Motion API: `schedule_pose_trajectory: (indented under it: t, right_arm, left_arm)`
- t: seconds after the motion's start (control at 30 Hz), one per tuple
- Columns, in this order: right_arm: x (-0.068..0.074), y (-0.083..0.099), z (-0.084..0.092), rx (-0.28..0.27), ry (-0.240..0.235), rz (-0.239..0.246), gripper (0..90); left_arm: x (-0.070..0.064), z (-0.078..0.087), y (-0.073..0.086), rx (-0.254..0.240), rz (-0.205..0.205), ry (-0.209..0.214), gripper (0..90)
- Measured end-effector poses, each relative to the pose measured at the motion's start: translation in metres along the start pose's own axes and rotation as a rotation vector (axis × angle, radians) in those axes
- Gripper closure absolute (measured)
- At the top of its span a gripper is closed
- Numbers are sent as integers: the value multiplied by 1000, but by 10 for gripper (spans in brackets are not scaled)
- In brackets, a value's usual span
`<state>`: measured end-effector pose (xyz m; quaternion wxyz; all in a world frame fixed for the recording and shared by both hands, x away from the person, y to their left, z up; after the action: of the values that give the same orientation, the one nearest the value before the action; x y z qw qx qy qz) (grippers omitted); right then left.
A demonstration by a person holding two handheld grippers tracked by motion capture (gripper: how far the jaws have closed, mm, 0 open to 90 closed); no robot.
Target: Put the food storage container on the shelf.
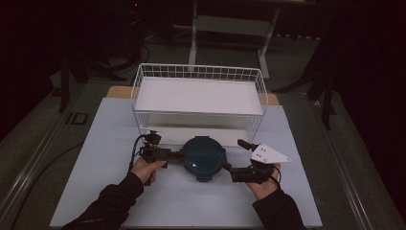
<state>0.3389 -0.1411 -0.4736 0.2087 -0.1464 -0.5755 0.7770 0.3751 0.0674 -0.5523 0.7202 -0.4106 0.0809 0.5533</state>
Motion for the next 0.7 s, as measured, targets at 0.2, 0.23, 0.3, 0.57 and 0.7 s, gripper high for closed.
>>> schedule_pose_trajectory:
  t: [0.2, 0.23, 0.3, 0.57, 0.7]
  right_arm:
    - [0, 6, 0, 18, -17, -16, 116]
    - [0, 7, -1, 22, -19, -13, 116]
    - [1, 7, 0, 24, -20, -14, 116]
    - [-2, 9, 2, 21, -23, -37, 118]
    - [-4, 13, 2, 32, -35, -66, 130]
  left_arm:
    - [4, -6, 5, 59, 65, 40, 178]
    - [4, -6, 5, 63, 72, 45, 211]
    - [4, -6, 5, 72, 90, 70, 297]
    - [7, -9, 6, 102, 159, 141, 509]
    - [7, -11, 7, 116, 166, 169, 522]
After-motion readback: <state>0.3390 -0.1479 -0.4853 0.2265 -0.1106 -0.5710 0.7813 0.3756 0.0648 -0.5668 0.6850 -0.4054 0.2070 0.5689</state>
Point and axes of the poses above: each handheld gripper's, and its own axes: z roughly backward along the jaws, y roughly out of its underside, x roughly to its left, the point moved 9 cm from there along -z, roughly forward along the jaws, and after that the axes turned 10 degrees about -y, right-handed, at the moved point
